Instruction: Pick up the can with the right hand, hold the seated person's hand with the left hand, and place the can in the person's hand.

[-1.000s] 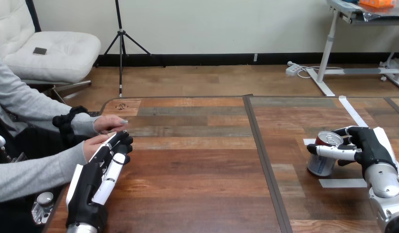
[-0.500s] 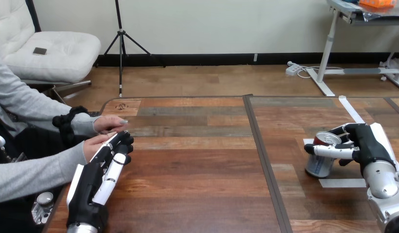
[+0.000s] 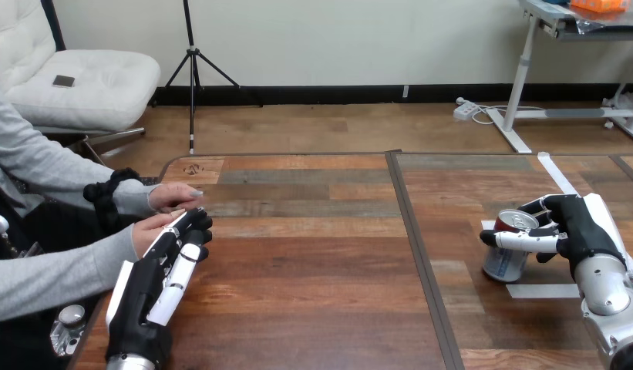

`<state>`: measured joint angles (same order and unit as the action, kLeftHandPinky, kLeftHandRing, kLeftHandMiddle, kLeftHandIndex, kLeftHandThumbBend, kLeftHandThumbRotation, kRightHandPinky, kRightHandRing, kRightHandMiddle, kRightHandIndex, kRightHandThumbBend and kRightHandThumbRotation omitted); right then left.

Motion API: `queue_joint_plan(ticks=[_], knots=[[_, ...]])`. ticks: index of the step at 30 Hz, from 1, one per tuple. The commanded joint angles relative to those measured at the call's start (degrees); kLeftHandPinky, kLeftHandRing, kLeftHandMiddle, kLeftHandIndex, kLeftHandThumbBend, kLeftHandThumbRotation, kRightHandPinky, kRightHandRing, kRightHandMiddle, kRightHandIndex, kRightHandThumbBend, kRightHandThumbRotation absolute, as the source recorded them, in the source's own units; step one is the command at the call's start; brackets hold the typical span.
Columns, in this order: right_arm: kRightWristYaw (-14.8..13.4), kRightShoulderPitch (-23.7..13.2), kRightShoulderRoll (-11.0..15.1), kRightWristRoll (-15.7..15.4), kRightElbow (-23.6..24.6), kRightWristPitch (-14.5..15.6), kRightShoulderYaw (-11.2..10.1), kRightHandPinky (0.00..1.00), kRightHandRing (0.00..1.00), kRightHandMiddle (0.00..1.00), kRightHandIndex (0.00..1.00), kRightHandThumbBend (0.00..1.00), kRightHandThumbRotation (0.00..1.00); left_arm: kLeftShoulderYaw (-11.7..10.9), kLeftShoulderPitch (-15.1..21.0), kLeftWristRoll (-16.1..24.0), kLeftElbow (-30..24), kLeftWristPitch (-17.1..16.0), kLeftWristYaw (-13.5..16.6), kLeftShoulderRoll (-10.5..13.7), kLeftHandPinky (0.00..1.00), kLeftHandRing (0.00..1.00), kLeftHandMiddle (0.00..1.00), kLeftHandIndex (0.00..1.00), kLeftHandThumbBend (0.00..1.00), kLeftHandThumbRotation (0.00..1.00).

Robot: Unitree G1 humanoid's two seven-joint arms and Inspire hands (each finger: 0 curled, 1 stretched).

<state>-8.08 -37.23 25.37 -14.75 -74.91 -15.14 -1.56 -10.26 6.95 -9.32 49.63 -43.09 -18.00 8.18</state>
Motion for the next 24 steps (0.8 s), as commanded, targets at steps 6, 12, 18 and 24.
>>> queue_joint_plan(ticks=[6, 12, 18, 24], knots=[[0.07, -3.34, 2.66, -0.24, 1.7, -3.04, 0.64, 0.34, 0.39, 0.44, 0.45, 0.8, 0.0, -0.22, 3.28, 0.13, -1.02, -1.18, -0.18, 0.91, 0.85, 0.87, 0.85, 0.84, 0.35, 0.71], [0.72, -3.51, 2.9, -0.33, 2.06, -3.84, 1.05, 0.34, 0.39, 0.44, 0.45, 0.8, 0.0, 0.01, 3.38, 1.24, -0.62, -2.17, 0.44, 1.36, 0.85, 0.86, 0.85, 0.83, 0.35, 0.71], [1.36, -3.66, 2.95, 0.14, 2.47, -5.46, 0.92, 0.35, 0.4, 0.44, 0.45, 0.8, 0.0, 0.53, 3.56, 3.31, -0.58, -3.59, 0.83, 2.6, 0.85, 0.87, 0.85, 0.83, 0.34, 0.7], [1.96, -4.07, 3.01, 0.24, 2.99, -6.54, 0.98, 0.37, 0.41, 0.44, 0.45, 0.81, 0.0, 1.79, 3.7, 11.05, -2.1, -6.39, 5.37, 5.87, 0.84, 0.86, 0.84, 0.81, 0.3, 0.54]])
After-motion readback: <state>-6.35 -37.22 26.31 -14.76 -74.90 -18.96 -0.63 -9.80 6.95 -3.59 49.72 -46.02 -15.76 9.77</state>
